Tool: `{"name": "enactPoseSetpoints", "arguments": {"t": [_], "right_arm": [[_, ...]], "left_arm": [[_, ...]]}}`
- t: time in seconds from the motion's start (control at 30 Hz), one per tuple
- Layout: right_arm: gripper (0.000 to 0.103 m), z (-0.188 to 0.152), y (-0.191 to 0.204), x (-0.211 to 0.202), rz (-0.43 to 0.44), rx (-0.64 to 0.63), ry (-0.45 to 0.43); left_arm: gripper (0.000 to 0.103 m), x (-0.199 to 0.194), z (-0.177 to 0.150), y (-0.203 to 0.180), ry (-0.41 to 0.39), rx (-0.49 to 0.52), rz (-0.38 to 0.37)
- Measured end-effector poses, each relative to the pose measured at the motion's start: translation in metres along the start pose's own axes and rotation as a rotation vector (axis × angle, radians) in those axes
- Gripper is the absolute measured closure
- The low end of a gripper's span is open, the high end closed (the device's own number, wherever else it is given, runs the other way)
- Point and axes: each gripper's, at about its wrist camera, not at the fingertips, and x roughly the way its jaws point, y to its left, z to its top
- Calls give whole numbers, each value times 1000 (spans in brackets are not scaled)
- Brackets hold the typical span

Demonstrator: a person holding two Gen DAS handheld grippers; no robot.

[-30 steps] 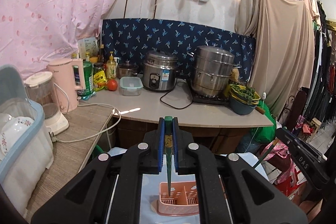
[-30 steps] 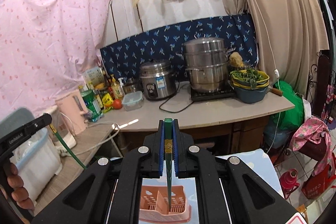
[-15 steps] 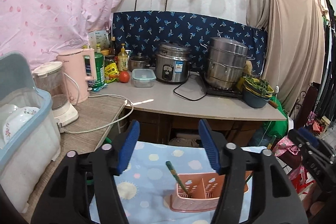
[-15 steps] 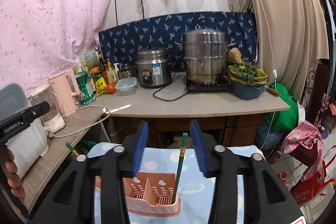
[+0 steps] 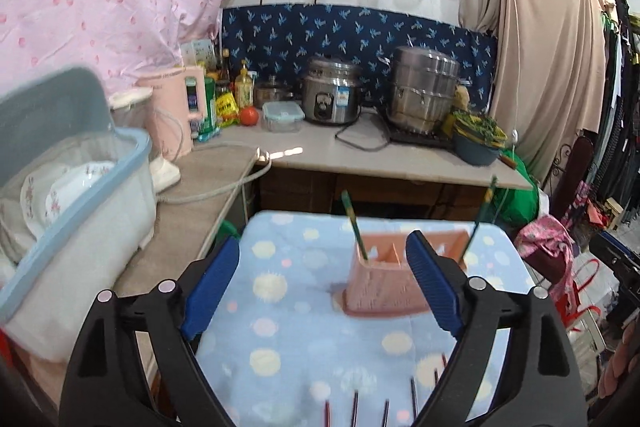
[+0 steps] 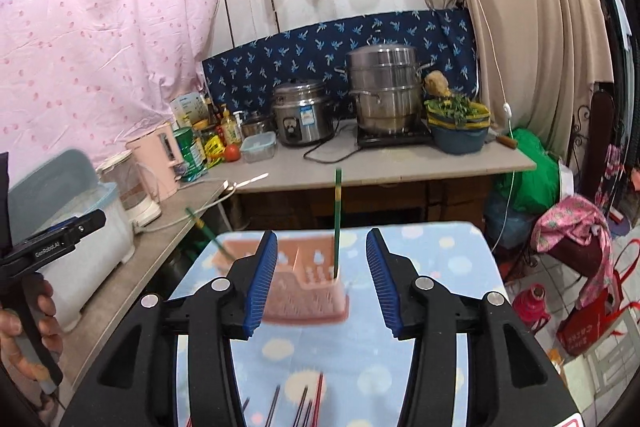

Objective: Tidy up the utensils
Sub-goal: 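Move the open right gripper back over the remaining chopsticks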

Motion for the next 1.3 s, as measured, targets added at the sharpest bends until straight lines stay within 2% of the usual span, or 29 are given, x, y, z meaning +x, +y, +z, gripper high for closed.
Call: {"name": "enactPoseSetpoints", "arguments": {"t": [0.17, 0.37, 0.57, 0.73, 0.97, 1.3], "right_arm": [[58, -48, -6, -34, -7, 13, 39], [58, -110, -9, -56, -9, 47, 118], [58, -166, -16, -54, 8, 117, 228], [58, -205, -13, -51, -7, 133, 284], [58, -238, -1, -52, -70, 77, 299], [58, -267, 14, -45, -86, 49, 329]], "left_arm": [[22, -21, -48, 12, 56, 9, 25], [22, -42, -109, 18, 109, 50, 61], [22, -54, -160, 25, 171, 45, 69], [22, -57, -197, 30, 211, 33, 95], [22, -57, -235, 31, 259, 18, 104], [22, -62, -274, 20, 289, 61, 93]]}}
